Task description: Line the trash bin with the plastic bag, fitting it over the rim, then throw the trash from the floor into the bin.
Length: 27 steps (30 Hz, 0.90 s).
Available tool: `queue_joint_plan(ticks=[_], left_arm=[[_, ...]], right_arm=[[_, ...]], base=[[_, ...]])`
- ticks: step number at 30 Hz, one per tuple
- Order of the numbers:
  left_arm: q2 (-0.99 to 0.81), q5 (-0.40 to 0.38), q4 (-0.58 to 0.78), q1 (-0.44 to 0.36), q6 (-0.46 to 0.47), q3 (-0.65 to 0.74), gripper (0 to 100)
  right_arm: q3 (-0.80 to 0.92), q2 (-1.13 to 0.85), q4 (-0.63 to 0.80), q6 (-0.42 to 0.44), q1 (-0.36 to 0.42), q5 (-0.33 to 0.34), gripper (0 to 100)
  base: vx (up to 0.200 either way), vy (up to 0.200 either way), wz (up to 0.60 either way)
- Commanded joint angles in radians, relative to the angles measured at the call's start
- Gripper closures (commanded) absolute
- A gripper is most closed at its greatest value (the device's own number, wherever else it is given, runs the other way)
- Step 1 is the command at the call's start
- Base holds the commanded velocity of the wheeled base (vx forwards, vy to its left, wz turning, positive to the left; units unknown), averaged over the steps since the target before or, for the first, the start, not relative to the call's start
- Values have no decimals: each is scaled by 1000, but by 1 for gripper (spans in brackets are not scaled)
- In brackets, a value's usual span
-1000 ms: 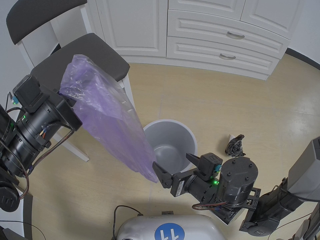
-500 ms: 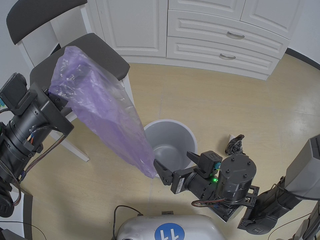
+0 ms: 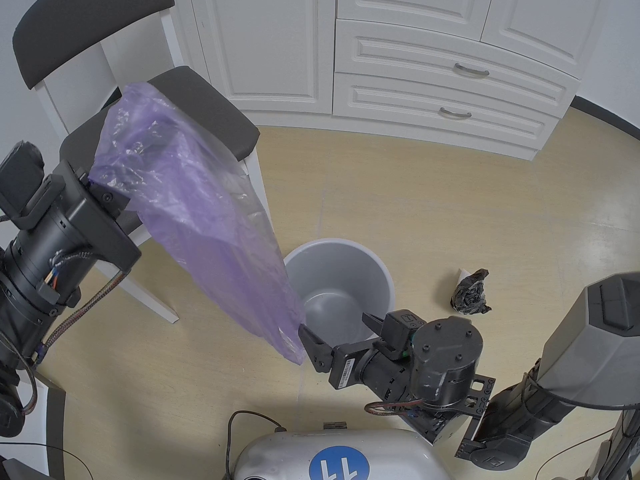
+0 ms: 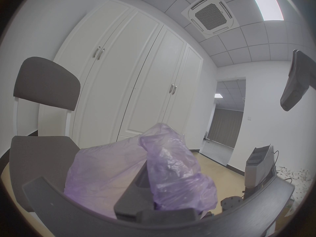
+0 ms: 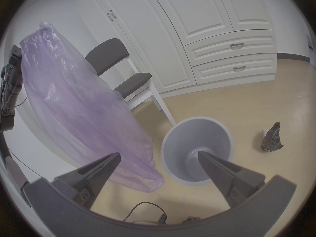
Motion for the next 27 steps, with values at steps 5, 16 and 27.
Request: queue_joint_plan(ticks=[5, 16, 27], left_arm=[[0, 0, -1, -24, 0, -3, 100], [6, 0, -1, -63, 2, 4, 100], [-26, 2, -1, -109, 2, 7, 100]], right_arm=[[1, 61, -3, 17, 31, 1, 0], [-4, 50, -26, 25, 42, 0, 0], [-22, 93, -230, 21, 34, 1, 0]], base=[[0, 0, 0], [0, 0, 0], [0, 0, 0]])
